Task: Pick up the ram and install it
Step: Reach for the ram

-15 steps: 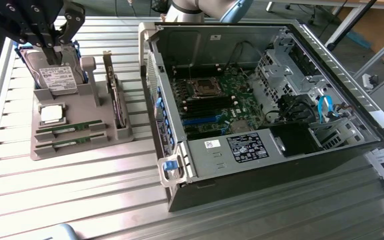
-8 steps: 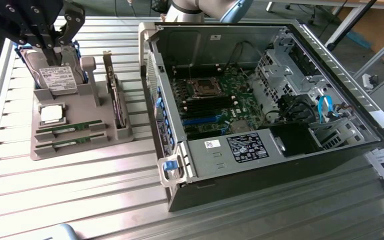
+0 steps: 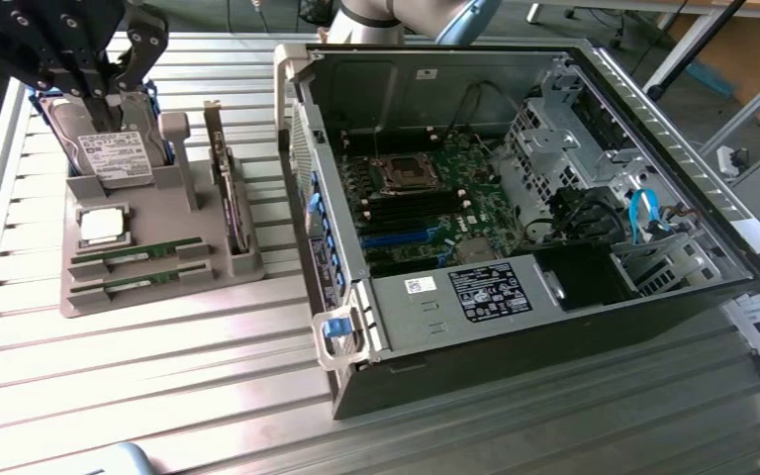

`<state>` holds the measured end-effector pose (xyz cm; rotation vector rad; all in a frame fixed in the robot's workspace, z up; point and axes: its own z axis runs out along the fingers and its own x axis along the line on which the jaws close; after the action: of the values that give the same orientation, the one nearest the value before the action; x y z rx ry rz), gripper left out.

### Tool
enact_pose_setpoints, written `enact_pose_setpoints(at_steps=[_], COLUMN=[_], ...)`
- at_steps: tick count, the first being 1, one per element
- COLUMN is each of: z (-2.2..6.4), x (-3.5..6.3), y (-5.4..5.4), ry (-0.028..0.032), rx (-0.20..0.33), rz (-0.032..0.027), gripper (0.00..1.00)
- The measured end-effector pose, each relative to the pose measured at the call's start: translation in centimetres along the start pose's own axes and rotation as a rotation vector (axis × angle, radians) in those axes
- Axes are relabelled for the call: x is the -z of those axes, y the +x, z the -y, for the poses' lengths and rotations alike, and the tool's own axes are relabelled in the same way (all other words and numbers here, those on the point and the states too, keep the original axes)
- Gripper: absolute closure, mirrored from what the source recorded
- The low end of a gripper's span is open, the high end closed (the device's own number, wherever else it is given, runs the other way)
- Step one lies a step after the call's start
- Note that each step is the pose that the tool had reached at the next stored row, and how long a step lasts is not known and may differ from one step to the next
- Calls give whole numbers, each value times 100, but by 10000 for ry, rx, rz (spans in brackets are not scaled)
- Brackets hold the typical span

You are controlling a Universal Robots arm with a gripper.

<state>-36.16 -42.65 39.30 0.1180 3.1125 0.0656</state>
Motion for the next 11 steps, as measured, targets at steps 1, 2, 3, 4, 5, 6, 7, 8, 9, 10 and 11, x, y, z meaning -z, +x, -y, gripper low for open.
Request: enact_pose_setpoints(at_steps=[1,2,3,4,5,6,7,8,9,10,11], z=[2,4,7,9,11,13,15,18,21,24,26], x=[0,0,0,0,0,1,1,1,1,1,1], y=[0,0,0,0,0,-1,0,-1,-1,-1,-1], ry=[0,0,0,0,-1,0,0,0,0,0,0], rx=[0,0,0,0,0,0,0,1,0,0,0], rz=[0,0,0,0,0,0,0,0,0,0,0], gripper=[89,89,89,89,89,89,89,89,89,89,89])
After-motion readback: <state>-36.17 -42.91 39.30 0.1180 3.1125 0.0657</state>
